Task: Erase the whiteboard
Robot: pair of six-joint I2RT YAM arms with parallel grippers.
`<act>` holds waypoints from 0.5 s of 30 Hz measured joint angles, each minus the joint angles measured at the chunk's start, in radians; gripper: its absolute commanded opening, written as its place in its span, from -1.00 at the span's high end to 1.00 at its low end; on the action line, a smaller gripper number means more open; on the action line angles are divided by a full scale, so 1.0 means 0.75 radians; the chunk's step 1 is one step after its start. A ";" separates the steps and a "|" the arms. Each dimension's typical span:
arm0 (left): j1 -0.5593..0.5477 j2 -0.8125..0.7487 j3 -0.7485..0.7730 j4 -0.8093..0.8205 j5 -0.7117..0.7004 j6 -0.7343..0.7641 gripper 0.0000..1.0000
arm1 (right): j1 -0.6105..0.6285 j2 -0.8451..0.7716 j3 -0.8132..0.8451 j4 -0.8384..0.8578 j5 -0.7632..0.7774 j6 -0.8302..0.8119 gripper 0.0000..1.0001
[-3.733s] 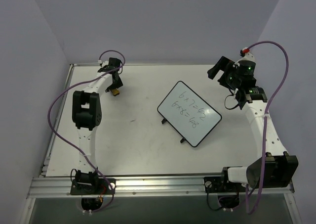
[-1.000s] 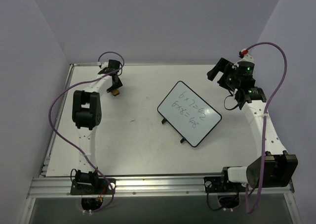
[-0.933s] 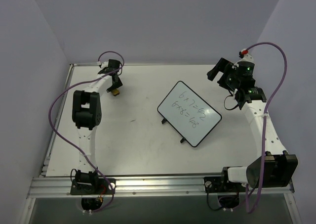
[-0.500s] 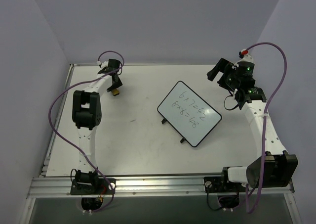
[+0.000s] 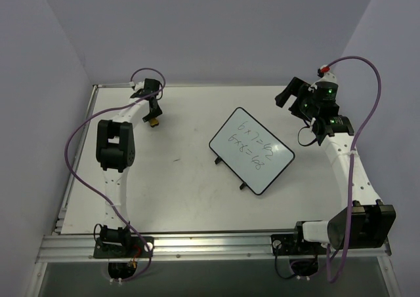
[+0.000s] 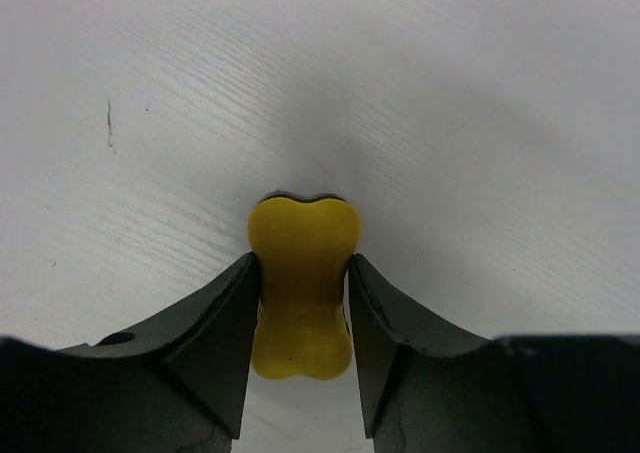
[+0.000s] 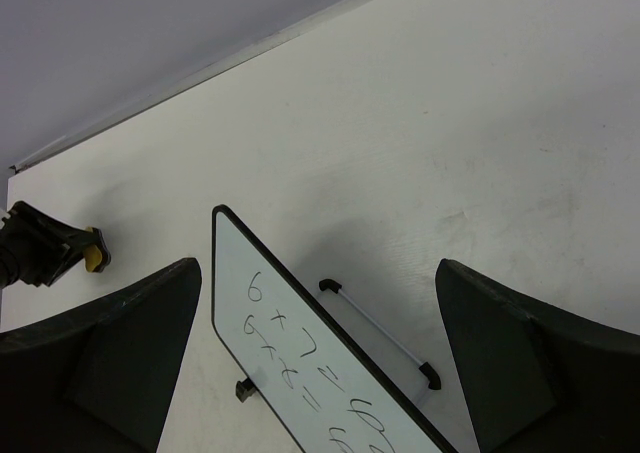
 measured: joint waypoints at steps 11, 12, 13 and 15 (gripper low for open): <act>-0.010 -0.047 -0.074 0.021 -0.006 0.003 0.95 | 0.000 0.000 0.000 0.000 0.000 -0.001 -1.00; -0.010 -0.048 -0.075 0.021 -0.006 0.004 0.95 | 0.000 0.001 0.000 0.000 0.000 0.000 -1.00; -0.010 -0.053 -0.075 0.021 -0.005 0.008 0.95 | 0.000 0.001 0.000 0.000 0.000 0.000 -1.00; -0.010 -0.071 -0.083 0.027 0.002 0.017 0.95 | 0.000 0.004 0.000 0.000 0.001 0.000 -1.00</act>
